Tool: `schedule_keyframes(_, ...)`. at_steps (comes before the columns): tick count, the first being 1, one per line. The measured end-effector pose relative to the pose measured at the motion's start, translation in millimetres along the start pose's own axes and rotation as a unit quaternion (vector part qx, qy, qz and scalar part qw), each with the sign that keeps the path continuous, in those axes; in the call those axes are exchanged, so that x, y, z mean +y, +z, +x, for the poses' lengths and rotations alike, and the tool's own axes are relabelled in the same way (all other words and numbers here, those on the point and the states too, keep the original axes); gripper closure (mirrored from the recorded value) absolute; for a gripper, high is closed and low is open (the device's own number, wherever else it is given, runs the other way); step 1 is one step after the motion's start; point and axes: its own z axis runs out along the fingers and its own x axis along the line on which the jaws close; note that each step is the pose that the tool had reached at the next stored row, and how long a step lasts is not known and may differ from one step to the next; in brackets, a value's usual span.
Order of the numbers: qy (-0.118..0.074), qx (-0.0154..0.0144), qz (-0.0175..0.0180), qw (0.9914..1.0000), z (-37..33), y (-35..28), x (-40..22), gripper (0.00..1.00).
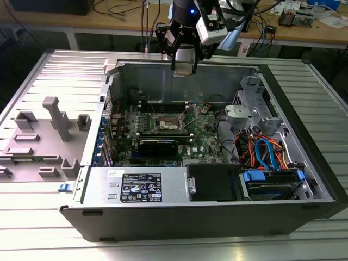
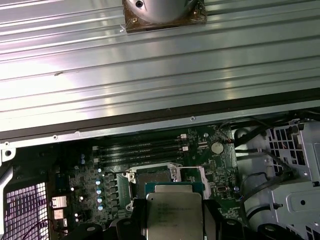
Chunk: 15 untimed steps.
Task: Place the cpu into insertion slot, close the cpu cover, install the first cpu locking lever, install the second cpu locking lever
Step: 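Place the cpu into insertion slot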
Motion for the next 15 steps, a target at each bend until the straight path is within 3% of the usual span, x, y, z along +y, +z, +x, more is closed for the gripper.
schedule_keyframes(8, 0.008, -0.0007, -0.0001, 0.99997, 0.0, 0.0, 0.0, 0.45)
schedule_keyframes(15, 0.04, -0.0036, -0.0007, 0.99918, 0.0, 0.1, 0.0, 0.45)
